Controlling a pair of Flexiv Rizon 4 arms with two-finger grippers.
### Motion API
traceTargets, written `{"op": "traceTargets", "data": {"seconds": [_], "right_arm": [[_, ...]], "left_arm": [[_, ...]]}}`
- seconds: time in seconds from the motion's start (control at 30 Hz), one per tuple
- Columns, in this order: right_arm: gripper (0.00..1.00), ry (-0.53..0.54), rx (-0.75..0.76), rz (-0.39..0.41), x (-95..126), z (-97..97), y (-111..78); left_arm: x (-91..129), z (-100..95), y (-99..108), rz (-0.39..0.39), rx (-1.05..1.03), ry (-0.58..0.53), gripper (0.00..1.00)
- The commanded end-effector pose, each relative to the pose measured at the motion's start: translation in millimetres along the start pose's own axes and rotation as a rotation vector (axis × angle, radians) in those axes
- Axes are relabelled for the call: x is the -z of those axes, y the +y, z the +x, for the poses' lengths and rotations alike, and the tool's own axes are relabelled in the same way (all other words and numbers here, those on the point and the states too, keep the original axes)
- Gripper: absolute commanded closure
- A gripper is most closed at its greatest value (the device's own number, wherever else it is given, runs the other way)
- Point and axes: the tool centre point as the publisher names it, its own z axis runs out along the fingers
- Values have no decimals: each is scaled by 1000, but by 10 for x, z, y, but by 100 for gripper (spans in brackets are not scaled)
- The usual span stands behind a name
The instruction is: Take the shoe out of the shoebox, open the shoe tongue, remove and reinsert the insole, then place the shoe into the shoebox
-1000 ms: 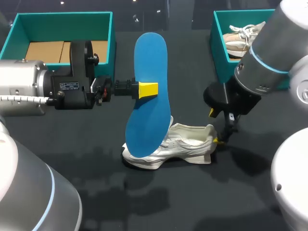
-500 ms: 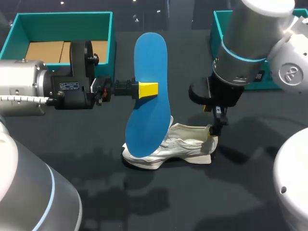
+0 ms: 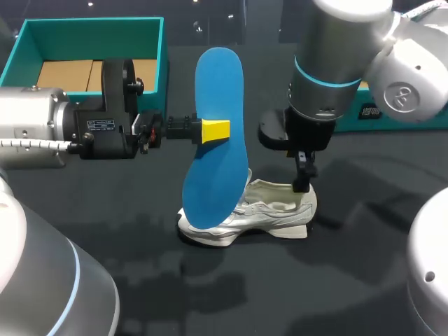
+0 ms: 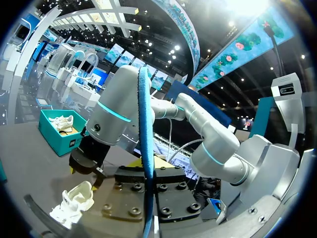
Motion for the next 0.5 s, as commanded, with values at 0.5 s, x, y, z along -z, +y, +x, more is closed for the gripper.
{"op": "traceTargets", "data": {"seconds": [0.5], "right_arm": [[0,21,23,18,-289,-223,371]], "left_arm": [[-24,21,-8,3,-1,-3,100]]}}
